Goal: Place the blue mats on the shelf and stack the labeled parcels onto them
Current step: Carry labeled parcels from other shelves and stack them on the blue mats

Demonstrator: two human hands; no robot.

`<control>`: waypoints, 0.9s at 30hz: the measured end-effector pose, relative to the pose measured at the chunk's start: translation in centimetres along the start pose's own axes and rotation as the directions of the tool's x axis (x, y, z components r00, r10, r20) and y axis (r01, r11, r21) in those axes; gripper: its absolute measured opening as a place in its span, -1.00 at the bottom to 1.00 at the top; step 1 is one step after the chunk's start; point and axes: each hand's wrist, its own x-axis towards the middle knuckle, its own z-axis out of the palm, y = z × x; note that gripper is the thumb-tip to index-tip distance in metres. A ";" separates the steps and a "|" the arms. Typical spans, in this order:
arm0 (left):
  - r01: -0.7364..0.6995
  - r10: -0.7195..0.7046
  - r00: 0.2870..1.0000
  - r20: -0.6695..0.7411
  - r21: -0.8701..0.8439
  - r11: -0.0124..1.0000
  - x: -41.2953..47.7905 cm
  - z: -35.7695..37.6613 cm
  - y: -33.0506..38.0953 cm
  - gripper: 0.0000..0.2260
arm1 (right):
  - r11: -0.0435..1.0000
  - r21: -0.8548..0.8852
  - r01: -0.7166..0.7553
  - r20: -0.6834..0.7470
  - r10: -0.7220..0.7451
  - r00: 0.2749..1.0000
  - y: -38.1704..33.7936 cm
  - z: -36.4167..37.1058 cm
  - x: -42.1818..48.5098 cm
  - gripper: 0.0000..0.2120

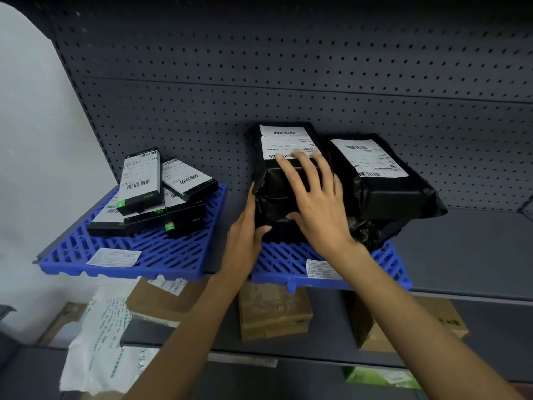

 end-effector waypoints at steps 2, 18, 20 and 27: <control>0.022 -0.022 1.000 0.006 0.018 1.000 0.3 0.1 -0.2 -0.28 | 1.000 0.002 -0.020 0.004 0.020 1.000 -0.4 0.6 0.4 0.13; -0.309 0.378 0.916 -0.135 0.365 0.878 0.8 -3.0 5.9 -0.35 | 0.995 0.057 0.082 -0.112 -0.075 0.991 2.5 -5.5 -0.7 -0.44; -0.382 0.451 0.888 -0.090 0.400 0.833 1.8 -2.3 8.1 -0.44 | 0.992 0.116 0.054 -0.184 -0.032 0.982 4.7 -6.9 -1.0 -0.54; -0.470 0.462 0.875 0.141 0.472 0.746 3.4 3.4 14.1 -0.48 | 0.953 0.189 -0.238 -0.036 0.249 0.968 12.9 -7.3 -4.3 -0.54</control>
